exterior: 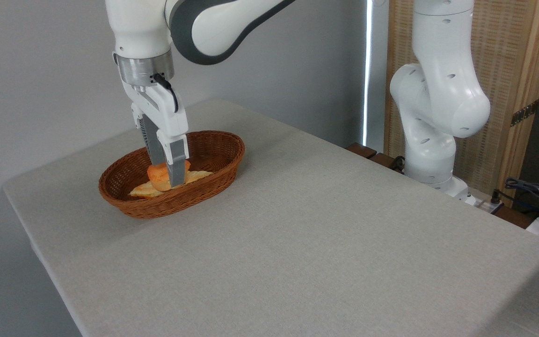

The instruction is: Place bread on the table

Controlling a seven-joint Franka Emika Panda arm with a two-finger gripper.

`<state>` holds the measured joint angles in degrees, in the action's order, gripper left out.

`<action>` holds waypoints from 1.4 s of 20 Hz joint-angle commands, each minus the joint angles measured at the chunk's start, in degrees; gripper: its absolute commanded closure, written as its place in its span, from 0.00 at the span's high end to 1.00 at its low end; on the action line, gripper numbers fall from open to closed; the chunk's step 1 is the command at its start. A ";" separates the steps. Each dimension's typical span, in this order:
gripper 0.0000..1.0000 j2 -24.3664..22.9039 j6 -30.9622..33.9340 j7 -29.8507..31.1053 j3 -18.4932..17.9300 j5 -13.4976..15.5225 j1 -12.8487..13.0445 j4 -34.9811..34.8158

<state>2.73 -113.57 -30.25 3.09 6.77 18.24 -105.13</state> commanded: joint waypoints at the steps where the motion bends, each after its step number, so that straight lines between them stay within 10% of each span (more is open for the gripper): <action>1: 1.00 1.05 -1.30 0.20 2.26 1.58 -0.14 0.02; 16: 1.00 4.13 -1.48 0.20 8.33 1.40 -0.05 0.10; 21: 0.27 4.21 -1.47 -0.42 8.68 1.49 -0.05 0.10; 28: 0.22 4.48 -1.48 -0.42 8.68 1.49 -0.05 0.19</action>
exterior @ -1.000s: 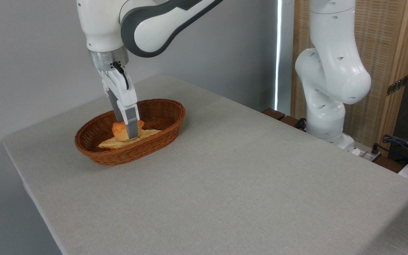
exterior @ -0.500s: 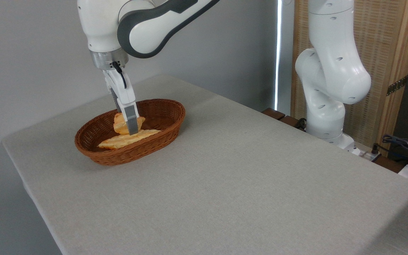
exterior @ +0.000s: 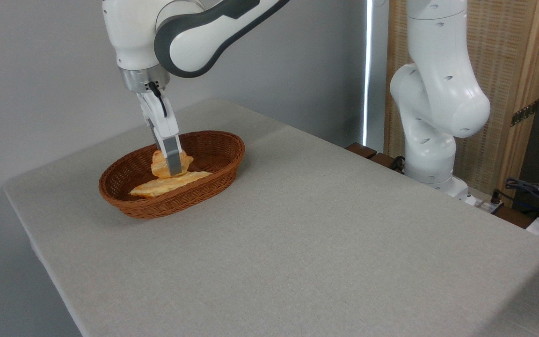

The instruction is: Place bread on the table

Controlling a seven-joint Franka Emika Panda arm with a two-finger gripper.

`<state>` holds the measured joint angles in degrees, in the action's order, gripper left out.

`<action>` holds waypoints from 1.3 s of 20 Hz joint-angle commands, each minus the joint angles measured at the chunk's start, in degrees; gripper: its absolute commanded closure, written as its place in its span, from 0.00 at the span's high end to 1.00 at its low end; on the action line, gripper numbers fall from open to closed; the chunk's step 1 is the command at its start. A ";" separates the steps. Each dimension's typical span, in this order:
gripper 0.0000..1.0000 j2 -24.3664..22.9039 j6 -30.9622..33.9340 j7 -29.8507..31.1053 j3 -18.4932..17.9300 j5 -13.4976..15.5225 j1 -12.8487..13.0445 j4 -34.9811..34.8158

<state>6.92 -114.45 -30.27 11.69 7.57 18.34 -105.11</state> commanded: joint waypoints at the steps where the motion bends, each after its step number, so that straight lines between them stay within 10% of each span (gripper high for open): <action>1: 0.22 0.29 -0.60 -0.40 0.09 0.69 -0.15 0.17; 20: 0.23 -1.90 -0.43 -0.23 -0.96 3.14 -0.94 2.18; 26: 0.27 -4.37 0.54 -0.40 -8.24 3.77 -1.03 2.90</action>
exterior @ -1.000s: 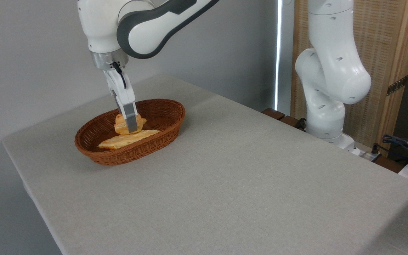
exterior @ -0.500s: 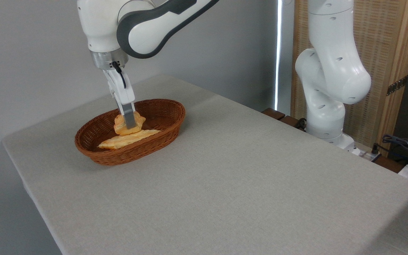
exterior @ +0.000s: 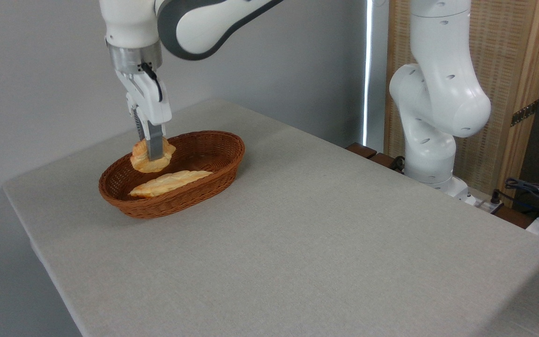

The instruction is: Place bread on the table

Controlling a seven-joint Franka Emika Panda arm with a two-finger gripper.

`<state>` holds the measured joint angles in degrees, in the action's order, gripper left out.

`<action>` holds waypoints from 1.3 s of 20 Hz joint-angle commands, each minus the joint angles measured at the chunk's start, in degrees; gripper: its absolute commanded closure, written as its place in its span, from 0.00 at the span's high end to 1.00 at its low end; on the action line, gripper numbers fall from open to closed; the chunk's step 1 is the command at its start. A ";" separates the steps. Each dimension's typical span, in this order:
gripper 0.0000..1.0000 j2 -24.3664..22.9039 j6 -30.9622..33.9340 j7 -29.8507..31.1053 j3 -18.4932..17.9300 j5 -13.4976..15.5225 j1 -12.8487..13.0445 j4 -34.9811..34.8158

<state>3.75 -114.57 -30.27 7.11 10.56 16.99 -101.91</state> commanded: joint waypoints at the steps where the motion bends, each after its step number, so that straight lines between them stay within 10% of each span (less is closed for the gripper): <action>1: 0.29 -1.11 0.66 -0.49 -4.72 0.77 0.33 -0.48; 11: 0.51 2.57 5.14 -8.13 -14.40 -1.16 0.24 -1.44; 14: 0.98 3.98 5.23 -7.61 -14.40 -4.92 0.24 -1.53; 26: 1.00 4.25 5.23 -7.43 -14.31 -5.20 0.24 -1.44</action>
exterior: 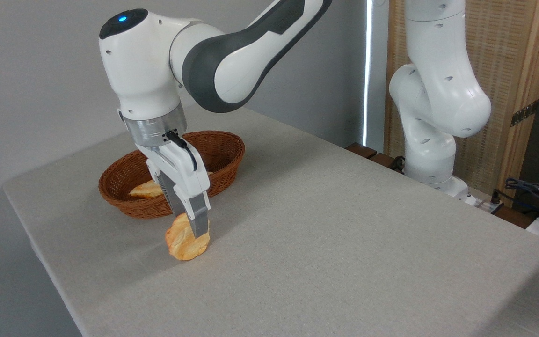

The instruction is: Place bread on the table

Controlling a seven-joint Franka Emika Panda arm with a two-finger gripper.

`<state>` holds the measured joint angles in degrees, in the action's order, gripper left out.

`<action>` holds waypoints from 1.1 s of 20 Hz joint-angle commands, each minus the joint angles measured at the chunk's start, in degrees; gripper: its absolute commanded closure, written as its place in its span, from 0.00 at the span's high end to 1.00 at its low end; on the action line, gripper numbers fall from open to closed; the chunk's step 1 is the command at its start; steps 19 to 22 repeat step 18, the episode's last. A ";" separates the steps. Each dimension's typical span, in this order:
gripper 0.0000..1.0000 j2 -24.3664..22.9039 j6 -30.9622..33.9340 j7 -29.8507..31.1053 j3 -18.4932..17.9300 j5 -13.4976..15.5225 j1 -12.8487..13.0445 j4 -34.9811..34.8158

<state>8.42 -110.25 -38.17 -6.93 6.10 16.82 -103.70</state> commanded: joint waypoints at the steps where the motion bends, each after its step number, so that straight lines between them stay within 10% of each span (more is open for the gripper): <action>1: 1.00 -0.51 0.91 0.46 -0.28 -0.74 0.40 0.34; 22: 1.00 -3.50 0.30 2.92 -0.19 -0.56 0.58 8.69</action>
